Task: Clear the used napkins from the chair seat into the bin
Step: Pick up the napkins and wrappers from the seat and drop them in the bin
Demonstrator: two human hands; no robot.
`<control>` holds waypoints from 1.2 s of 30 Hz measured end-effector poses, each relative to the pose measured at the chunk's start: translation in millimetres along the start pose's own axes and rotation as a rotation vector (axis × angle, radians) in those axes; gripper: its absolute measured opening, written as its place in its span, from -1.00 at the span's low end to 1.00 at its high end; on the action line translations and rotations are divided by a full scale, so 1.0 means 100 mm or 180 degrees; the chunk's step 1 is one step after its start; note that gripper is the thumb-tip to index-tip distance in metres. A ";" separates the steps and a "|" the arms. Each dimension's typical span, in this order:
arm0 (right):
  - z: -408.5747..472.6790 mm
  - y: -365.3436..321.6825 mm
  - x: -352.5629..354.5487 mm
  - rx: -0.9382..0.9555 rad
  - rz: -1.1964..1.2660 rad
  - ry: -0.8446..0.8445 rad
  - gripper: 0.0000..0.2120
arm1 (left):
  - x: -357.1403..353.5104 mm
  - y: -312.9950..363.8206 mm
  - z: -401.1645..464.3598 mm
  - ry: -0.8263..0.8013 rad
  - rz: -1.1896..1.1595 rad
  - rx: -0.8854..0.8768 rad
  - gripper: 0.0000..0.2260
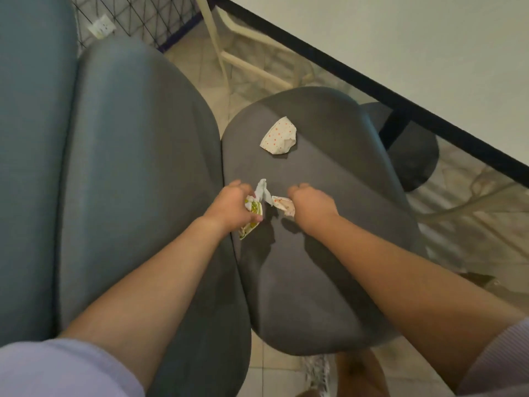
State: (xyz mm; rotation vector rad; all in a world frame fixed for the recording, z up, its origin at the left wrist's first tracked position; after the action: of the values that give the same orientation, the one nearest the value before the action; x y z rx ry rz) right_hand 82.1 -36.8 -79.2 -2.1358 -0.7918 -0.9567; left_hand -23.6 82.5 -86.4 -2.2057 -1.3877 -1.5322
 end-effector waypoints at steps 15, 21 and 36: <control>-1.56 1.16 0.13 -0.0775 0.0336 0.0728 -0.73 | -0.38 1.65 -0.72 -0.0438 -0.0185 -0.0943 -0.64; -2.19 1.83 0.04 -0.1187 0.0464 0.0820 -0.65 | -0.87 2.45 -0.95 -0.0775 0.0018 -0.1224 -0.66; -3.91 3.78 -0.73 -0.2042 0.0787 0.1409 -0.68 | -2.42 4.56 -1.66 -0.1096 -0.0333 -0.1963 -0.68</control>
State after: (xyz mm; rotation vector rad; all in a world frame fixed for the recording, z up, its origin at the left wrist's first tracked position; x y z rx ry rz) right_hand 164.3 -579.4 -55.2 -2.3169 0.0154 -1.6199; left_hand 178.3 -417.0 -25.8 -2.9130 -1.2378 -1.8833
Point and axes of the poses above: each hand's wrist, its own z-axis towards the middle knuckle, its own x-axis out of the back of the hand, y = z × x, the point moved 4 cm from there along z, towards the middle knuckle, and after that the axes turned 1 degree about -z, right-handed, at the moved point
